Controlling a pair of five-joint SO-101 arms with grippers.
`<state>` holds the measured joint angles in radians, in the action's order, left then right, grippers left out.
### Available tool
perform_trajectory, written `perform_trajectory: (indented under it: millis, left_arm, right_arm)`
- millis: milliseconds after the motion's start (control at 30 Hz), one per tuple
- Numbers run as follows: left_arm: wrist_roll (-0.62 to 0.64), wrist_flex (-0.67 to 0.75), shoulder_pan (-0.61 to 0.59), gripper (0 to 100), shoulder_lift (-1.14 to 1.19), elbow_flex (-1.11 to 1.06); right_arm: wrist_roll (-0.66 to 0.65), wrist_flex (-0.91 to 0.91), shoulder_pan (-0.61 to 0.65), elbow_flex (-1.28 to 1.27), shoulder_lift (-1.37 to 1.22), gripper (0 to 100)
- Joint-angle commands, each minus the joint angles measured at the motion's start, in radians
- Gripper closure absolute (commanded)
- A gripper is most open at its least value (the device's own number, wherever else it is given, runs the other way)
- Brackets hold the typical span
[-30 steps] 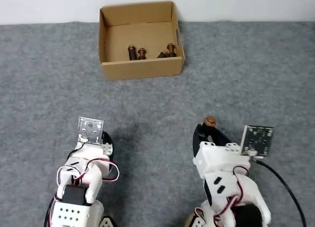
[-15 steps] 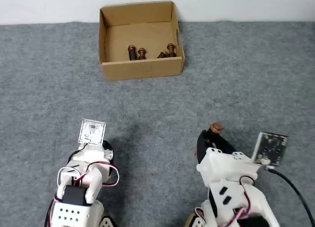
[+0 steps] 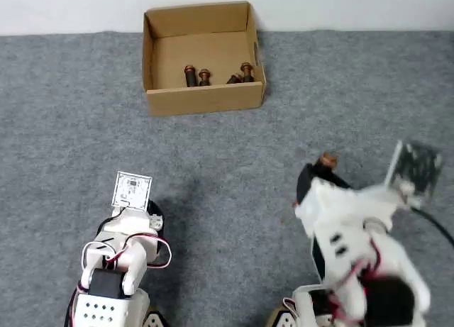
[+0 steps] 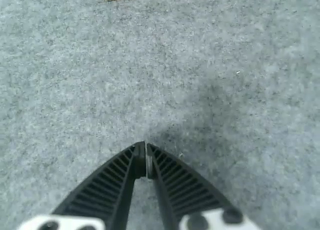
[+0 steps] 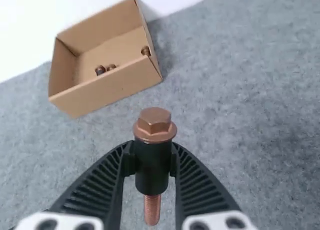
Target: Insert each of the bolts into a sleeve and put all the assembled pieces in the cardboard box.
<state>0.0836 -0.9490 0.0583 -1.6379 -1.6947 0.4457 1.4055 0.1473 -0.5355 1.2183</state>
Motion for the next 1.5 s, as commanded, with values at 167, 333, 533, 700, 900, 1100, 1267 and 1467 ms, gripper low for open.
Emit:
perform_trajectory:
  millis: [167, 333, 533, 700, 900, 1100, 1267, 1467]
  left_arm:
    - [-0.003, -0.003, -0.003, 99, -0.011, 0.005]
    - [-0.003, -0.003, -0.003, 99, -0.011, 0.005]
    - [-0.003, -0.003, -0.003, 99, -0.011, 0.005]
    - [-0.003, -0.003, -0.003, 99, -0.011, 0.005]
    - [-0.003, -0.003, -0.003, 99, -0.011, 0.005]
    - [-0.003, -0.003, -0.003, 99, -0.011, 0.005]
    - [-0.003, -0.003, -0.003, 99, -0.011, 0.005]
    - [-0.003, -0.003, -0.003, 99, -0.011, 0.005]
  right_arm:
    - [0.005, -0.159, -0.012, 0.305, -0.34, 99.1]
    - [-0.023, -0.43, 0.025, 0.315, -0.524, 99.1]
    - [-0.126, -0.809, 0.107, 0.311, -0.756, 99.1]
    - [-0.216, -1.135, 0.124, 0.315, -0.983, 99.1]
    - [-0.252, -1.564, 0.124, 0.316, -1.26, 99.1]
    - [-0.253, -1.684, 0.139, 0.416, -1.535, 99.1]
    - [-0.255, -1.682, 0.139, 0.582, -1.756, 98.9]
    - [-0.41, -1.678, 0.134, 0.666, -1.929, 83.7]
